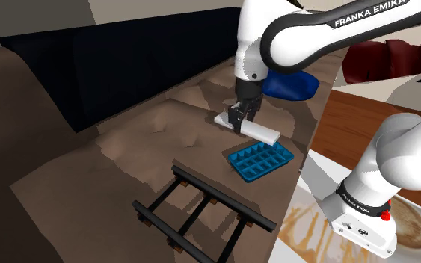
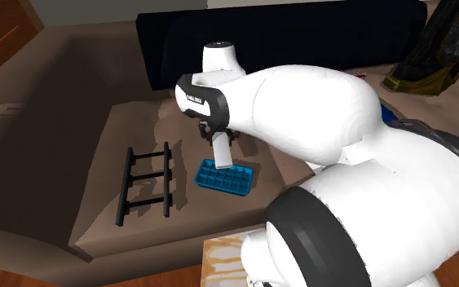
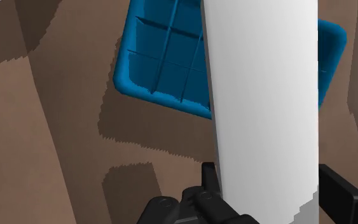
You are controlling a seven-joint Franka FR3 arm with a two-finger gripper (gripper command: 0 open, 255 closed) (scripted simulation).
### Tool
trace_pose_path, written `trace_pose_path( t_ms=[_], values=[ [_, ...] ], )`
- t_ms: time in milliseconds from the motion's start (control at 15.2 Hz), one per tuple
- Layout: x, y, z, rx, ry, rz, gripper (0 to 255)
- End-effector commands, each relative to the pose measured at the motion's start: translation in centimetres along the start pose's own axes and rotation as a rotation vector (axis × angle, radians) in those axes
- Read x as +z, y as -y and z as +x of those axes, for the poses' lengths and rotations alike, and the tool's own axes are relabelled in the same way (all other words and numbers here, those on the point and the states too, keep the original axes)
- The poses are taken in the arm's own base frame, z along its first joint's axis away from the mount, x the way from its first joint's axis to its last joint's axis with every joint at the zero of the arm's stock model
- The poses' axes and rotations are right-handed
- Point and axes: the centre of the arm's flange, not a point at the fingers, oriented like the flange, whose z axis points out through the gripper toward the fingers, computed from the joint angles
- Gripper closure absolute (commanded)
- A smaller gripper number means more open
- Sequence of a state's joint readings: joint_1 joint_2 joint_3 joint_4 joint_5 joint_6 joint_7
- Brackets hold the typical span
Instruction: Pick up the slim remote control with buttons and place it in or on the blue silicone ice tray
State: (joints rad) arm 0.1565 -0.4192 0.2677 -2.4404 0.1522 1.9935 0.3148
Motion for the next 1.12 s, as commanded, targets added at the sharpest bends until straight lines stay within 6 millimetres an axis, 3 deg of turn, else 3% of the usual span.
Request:
trace_pose_path(
  t_ms=[0, 264, 1056],
  values=[
    [0.1, -0.5, -2.7, 0.001, 0.0, 0.0, 255],
    [0.3, -1.1, -7.6, 0.001, 0.0, 0.0, 255],
    [6.6, -1.2, -7.3, 0.001, 0.0, 0.0, 255]
  ],
)
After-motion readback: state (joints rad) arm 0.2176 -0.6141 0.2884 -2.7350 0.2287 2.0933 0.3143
